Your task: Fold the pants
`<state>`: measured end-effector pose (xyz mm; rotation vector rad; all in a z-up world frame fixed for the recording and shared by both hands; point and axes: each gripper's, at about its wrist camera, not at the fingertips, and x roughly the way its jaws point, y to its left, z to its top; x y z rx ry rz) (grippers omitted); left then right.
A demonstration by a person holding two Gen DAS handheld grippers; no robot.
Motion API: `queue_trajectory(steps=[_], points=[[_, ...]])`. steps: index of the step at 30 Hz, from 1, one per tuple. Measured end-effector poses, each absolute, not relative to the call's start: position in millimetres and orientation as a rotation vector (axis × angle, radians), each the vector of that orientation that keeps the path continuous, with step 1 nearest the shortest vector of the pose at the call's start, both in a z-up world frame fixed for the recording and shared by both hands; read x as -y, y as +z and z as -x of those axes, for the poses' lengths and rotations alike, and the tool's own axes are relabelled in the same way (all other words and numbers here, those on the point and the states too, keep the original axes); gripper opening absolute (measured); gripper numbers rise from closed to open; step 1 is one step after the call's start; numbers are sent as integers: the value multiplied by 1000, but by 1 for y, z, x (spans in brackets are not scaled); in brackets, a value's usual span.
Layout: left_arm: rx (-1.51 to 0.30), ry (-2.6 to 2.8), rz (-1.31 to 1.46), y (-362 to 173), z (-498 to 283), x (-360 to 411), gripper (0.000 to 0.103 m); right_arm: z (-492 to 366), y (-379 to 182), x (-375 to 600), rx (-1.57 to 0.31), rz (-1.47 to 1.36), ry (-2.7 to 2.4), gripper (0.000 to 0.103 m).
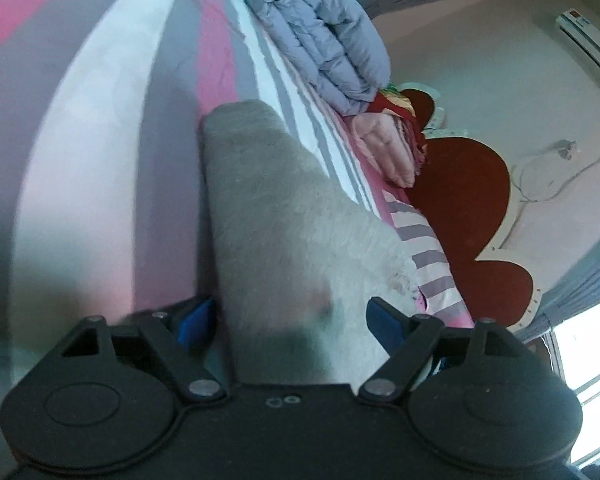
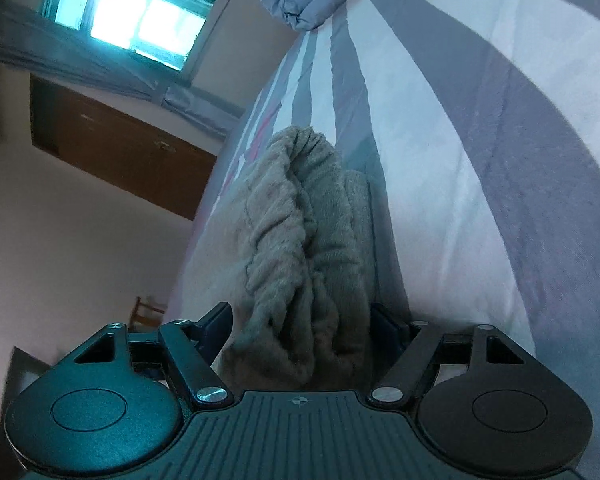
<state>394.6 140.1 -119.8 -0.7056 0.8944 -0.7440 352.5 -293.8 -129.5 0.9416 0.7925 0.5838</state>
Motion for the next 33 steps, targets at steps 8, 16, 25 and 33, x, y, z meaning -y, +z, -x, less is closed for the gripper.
queue_trajectory(steps=[8, 16, 25, 33], points=[[-838, -775, 754, -129, -391, -142, 28, -365, -134, 291, -785, -903, 620, 50], [-726, -805, 736, -89, -407, -150, 25, -388, -90, 287, -698, -820, 726, 43], [-658, -654, 706, -77, -497, -182, 27, -520, -57, 252, -647, -780, 789, 43], [-663, -465, 628, -111, -481, -184, 79, -573, -109, 217, -823, -686, 613, 90]])
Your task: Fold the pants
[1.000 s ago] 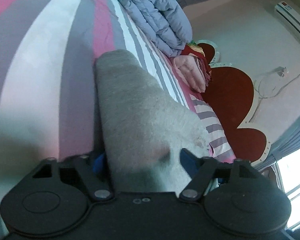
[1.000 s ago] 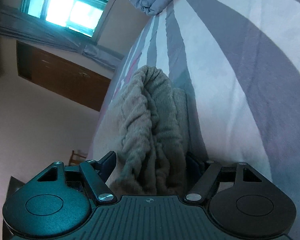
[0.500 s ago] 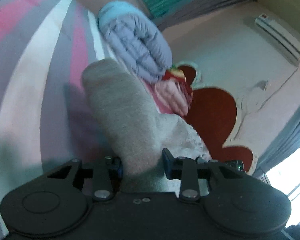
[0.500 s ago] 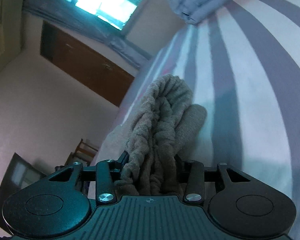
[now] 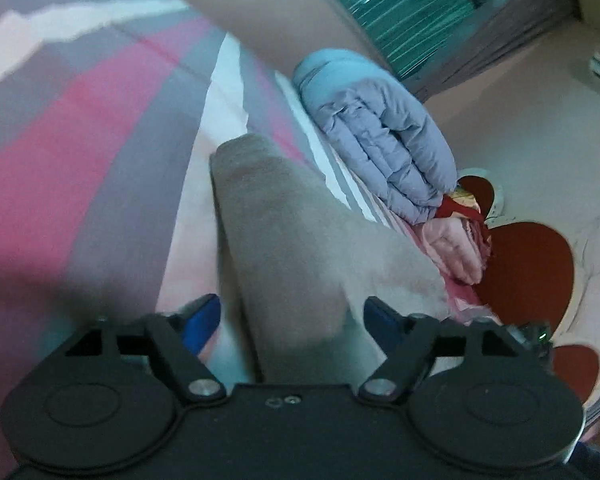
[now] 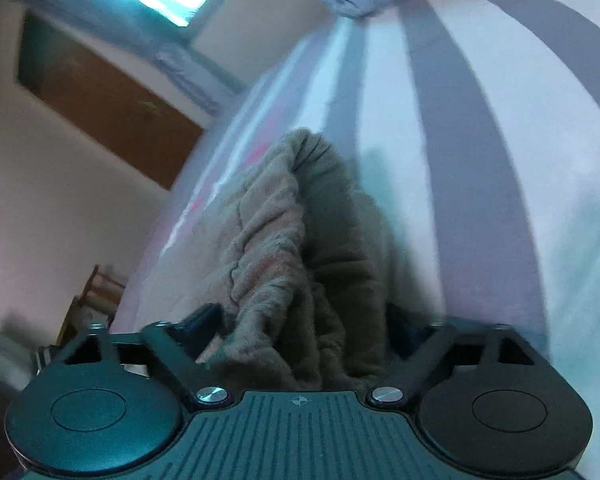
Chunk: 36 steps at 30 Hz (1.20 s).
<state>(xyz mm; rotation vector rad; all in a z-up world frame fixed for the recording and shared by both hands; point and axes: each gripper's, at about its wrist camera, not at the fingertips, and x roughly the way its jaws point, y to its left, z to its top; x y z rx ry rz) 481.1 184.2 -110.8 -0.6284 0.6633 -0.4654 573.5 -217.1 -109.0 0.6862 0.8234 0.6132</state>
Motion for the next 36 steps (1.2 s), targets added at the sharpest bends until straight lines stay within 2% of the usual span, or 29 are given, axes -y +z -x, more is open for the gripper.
queue_trajectory(steps=[2, 4, 6, 14, 17, 21, 26, 36], points=[[-634, -460, 552, -110, -450, -181, 85, -555, -108, 226, -782, -734, 615, 94], [-619, -413, 497, -106, -417, -181, 85, -527, -112, 244, -726, -778, 616, 98], [-594, -353, 470, -102, -385, -183, 97, -495, -115, 260, -704, -755, 605, 98], [-597, -170, 346, -87, -279, -172, 97, -348, -105, 274, -700, -594, 518, 103], [-529, -135, 303, -67, -239, -158, 97, -312, -92, 257, -703, -497, 362, 103], [-415, -134, 195, -41, -173, -124, 97, -242, -58, 228, -600, -263, 238, 103], [-309, -113, 144, -23, -111, -83, 97, -154, -29, 198, -411, -148, 245, 103], [-221, -145, 77, -18, -44, -41, 97, -43, -12, 164, -275, -172, 251, 103]])
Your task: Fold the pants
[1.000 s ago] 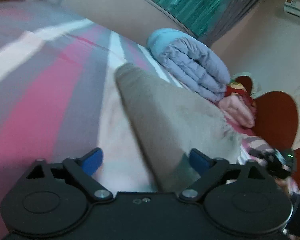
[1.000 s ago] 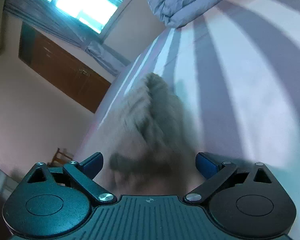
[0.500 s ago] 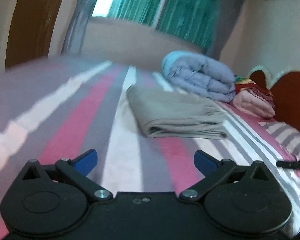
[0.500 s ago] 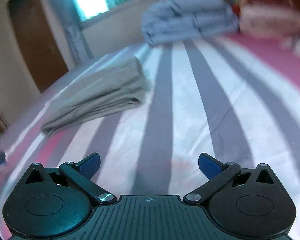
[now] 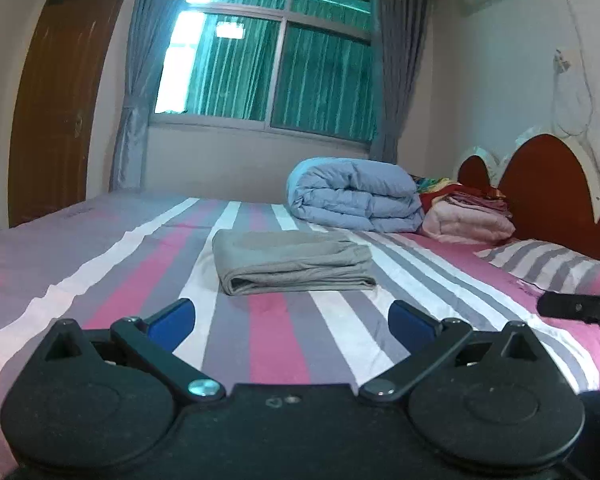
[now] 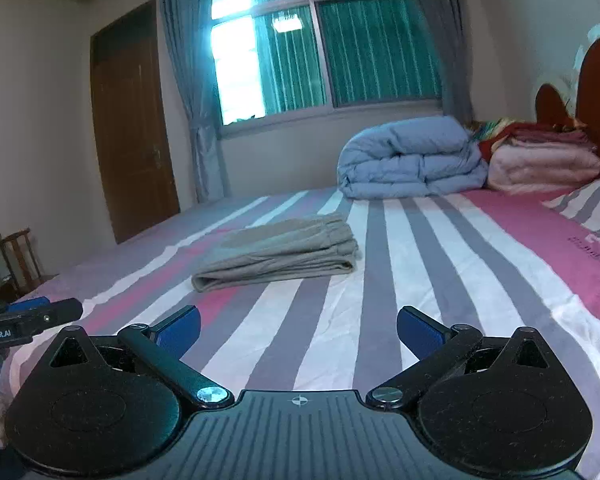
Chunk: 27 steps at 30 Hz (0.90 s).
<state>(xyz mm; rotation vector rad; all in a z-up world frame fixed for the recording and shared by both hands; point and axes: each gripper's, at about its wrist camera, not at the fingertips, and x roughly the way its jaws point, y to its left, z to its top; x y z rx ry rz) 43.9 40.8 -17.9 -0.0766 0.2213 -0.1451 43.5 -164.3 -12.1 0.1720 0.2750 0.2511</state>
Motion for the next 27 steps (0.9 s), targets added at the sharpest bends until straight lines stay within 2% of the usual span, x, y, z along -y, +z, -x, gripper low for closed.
queue_trajectory(steps=[10, 27], points=[[-142, -141, 51, -16, -2, -30, 97, -10, -4, 149, -195, -67, 282, 103], [-168, -138, 86, -22, -12, -31, 97, -33, -15, 146, -230, -83, 277, 103]])
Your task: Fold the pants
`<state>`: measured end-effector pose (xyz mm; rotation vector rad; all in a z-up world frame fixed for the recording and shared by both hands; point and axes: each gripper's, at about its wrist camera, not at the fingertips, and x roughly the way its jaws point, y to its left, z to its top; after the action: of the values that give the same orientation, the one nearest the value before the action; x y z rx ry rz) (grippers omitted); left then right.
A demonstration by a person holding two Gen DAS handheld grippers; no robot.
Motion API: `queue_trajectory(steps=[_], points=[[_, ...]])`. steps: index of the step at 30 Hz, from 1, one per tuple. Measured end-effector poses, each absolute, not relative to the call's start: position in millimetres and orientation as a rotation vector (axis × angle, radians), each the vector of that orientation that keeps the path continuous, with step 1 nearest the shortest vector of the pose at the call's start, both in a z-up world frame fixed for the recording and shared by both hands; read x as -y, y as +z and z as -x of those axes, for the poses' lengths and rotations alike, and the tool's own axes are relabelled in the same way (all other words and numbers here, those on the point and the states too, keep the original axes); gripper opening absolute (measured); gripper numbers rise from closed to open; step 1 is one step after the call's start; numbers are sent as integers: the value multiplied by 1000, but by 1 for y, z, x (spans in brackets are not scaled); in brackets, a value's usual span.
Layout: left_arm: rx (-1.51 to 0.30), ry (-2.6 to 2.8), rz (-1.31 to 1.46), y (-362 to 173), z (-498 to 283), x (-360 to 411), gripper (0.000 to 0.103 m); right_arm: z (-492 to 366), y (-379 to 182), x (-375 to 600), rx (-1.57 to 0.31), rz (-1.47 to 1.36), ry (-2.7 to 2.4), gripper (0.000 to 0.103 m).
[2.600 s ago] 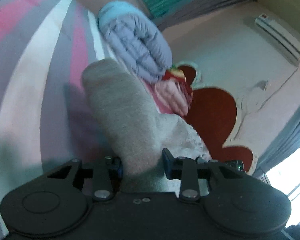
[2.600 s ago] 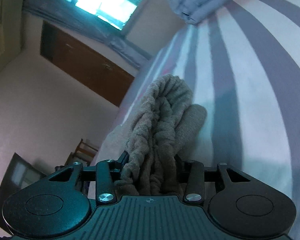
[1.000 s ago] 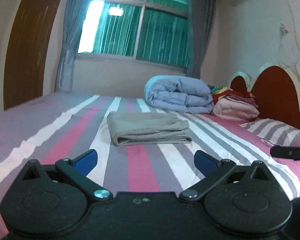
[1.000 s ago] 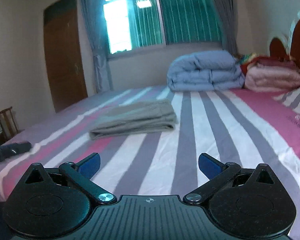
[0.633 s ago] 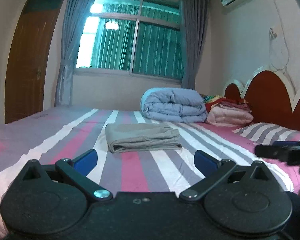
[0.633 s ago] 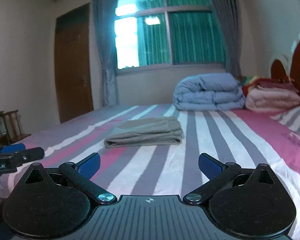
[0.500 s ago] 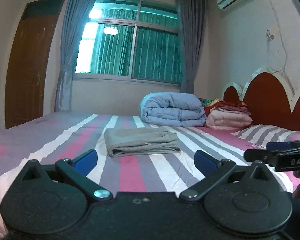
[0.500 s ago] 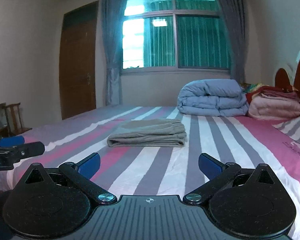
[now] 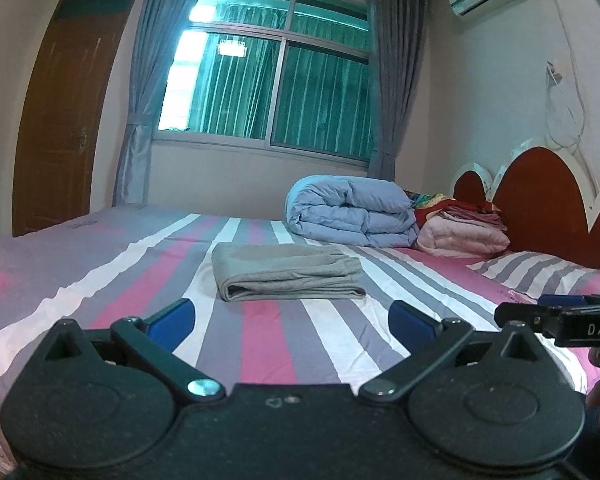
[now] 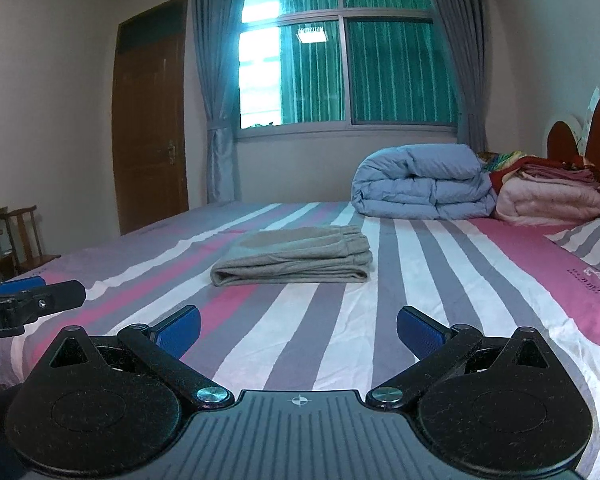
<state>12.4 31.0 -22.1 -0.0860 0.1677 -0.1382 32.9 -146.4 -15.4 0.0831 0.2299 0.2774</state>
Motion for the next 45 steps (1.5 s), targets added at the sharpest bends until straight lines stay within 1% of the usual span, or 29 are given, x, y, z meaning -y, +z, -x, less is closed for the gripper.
queue_trajectory(steps=[45], points=[[-169, -159, 56, -21, -14, -33, 97, -36, -18, 148, -236, -87, 274, 103]])
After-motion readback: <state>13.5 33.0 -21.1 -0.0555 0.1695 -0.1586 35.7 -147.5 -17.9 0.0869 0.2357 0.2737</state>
